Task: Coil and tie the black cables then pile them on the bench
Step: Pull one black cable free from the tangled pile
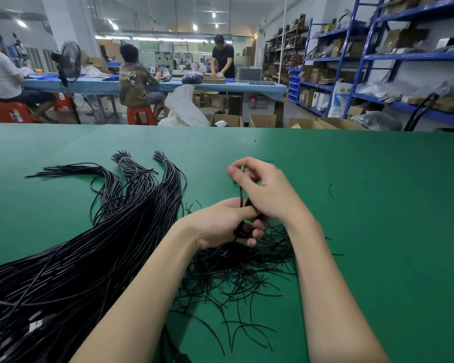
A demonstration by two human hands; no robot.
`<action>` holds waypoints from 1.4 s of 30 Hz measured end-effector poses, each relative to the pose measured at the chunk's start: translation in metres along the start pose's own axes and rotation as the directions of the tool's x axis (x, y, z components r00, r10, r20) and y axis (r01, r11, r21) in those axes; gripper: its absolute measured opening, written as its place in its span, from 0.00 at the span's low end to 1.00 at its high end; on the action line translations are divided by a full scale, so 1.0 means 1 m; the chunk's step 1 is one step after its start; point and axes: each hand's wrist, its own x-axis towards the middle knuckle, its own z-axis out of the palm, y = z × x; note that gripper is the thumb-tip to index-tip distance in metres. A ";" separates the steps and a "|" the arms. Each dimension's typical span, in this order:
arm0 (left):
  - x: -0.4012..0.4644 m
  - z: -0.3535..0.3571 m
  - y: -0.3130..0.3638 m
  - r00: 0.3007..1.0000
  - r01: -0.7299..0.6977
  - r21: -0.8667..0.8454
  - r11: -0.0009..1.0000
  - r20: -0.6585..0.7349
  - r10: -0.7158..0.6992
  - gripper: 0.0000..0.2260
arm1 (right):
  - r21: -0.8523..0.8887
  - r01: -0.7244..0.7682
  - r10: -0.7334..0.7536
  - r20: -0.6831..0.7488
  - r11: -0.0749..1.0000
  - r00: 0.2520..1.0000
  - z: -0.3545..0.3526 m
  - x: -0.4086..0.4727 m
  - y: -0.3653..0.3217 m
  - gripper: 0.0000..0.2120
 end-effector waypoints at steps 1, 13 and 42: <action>0.002 0.000 -0.001 0.999 -0.010 -0.014 1.000 -0.046 0.009 0.08 | -0.012 -0.038 0.038 0.016 0.999 0.999 -0.001 0.000 -0.002 0.09; 0.009 -0.006 -0.004 0.937 -0.107 0.391 0.914 -0.268 0.225 0.12 | 0.151 -0.204 0.184 0.135 0.967 0.973 -0.005 -0.007 -0.002 0.07; 0.017 -0.027 -0.009 0.749 -0.412 -0.009 0.911 -0.573 0.333 0.10 | -0.004 -0.484 0.435 0.442 0.875 0.784 -0.006 -0.016 -0.007 0.14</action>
